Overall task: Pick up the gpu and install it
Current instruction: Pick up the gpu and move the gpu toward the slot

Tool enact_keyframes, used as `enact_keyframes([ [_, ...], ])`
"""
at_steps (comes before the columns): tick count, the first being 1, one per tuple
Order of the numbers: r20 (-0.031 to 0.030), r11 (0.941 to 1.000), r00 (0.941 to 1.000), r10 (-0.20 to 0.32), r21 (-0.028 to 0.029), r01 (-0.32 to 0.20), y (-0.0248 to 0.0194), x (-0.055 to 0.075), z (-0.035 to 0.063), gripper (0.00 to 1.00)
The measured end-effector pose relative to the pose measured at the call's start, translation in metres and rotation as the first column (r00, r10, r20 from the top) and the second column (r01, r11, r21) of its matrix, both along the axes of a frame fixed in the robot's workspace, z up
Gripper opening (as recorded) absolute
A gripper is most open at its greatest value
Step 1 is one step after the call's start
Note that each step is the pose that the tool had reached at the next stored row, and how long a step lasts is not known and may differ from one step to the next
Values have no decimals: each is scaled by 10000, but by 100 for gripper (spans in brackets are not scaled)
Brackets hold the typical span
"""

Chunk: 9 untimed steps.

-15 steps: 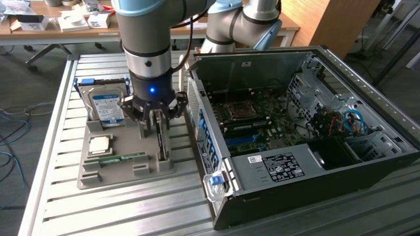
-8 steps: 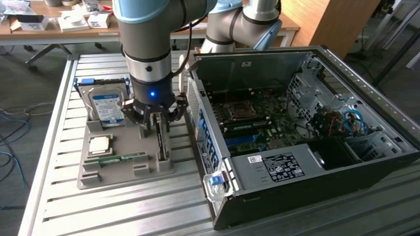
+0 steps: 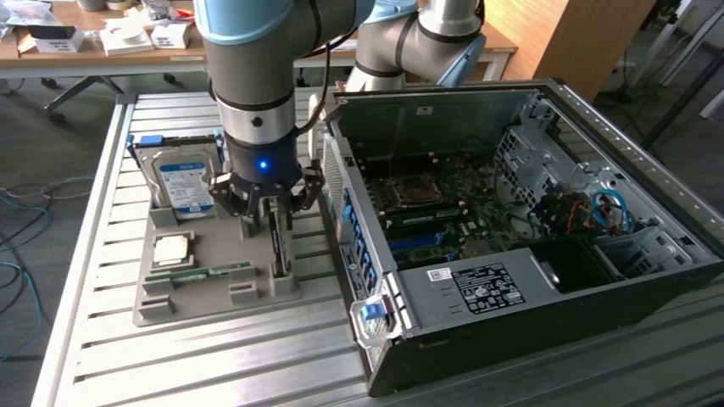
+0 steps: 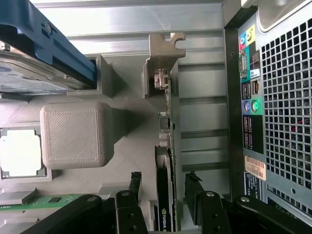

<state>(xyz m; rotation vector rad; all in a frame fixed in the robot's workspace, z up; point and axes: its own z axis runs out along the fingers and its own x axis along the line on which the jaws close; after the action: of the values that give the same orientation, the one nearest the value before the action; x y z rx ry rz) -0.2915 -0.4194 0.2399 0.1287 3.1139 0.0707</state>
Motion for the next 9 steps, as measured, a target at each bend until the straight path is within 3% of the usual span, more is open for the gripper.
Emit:
enact_keyframes([
  [9, 1, 10000, 10000, 1, 1, -1, 0, -13, -73, 49],
])
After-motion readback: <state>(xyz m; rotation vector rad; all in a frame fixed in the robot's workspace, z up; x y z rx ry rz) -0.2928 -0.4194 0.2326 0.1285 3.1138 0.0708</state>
